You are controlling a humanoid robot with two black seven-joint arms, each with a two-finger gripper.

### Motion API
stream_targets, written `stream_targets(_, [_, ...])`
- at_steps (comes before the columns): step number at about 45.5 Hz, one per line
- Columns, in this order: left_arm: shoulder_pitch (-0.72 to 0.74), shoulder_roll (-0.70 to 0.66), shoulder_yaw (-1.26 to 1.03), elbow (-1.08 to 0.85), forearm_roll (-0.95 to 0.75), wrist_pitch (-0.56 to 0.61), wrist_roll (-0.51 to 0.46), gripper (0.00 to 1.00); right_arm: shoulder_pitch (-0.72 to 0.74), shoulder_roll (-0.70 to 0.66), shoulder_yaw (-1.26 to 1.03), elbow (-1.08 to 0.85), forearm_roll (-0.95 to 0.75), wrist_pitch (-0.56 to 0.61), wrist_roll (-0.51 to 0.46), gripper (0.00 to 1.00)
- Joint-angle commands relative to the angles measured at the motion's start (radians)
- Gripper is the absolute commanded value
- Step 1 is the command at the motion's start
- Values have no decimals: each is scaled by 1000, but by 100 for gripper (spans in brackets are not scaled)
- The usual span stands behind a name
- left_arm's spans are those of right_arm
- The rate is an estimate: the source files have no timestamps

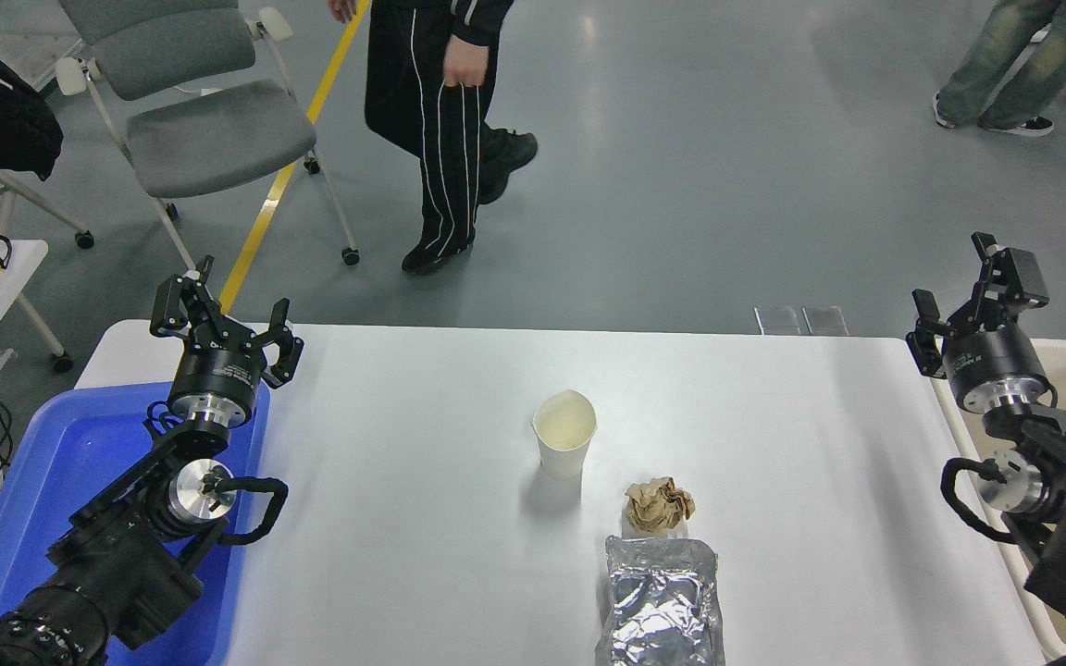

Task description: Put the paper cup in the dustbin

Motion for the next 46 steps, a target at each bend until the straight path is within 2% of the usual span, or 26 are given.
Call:
stream_targets(1, [0,0,0,0,0,0,0,100,4,30,10,-1,0,-5,0,99])
stream_targets(15, [0,0,0,0,0,0,0,100,-9,51,5,7,2,12,0,99])
stream_targets(33, [0,0,0,0,0,0,0,100,45,31,-36,-66,-1,-8,-11,99])
stream_targets(40, [0,0,0,0,0,0,0,100,143,-38,-286,-66,0,-9,-14,99])
stream_targets(44, [0,0,0,0,0,0,0,100,229,-53,-484,-67,-18,-6,-44,99])
stream_targets(46, [0,0,0,0,0,0,0,100,312,-58,-664,-75,-20,-5,-76,99])
